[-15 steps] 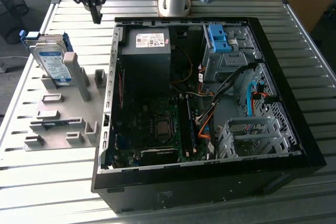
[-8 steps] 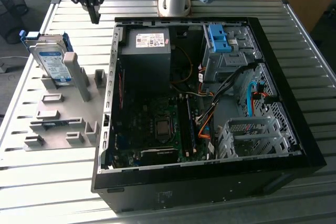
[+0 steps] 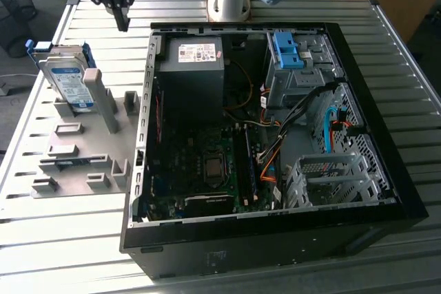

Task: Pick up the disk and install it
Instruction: 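Reach for the disk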

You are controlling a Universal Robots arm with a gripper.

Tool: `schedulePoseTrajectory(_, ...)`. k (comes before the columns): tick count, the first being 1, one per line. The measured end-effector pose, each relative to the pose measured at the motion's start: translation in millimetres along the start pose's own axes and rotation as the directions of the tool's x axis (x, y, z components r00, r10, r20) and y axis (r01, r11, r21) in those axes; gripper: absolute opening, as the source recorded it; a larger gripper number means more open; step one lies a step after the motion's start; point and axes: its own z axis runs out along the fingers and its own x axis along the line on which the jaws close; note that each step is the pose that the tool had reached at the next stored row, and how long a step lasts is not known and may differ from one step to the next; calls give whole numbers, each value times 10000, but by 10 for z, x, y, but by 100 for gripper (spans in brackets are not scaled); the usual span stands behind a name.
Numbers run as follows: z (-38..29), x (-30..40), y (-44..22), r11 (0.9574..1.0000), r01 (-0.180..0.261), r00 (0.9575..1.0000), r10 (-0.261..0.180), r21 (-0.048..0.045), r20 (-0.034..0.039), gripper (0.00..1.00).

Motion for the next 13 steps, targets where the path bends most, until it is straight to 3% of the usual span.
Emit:
schedulePoseTrajectory(9,2,119,-1,10000,-1,10000,1,0,0,11)
schedulePoseTrajectory(13,2,239,-6,10000,0,10000,0,0,-1,11)
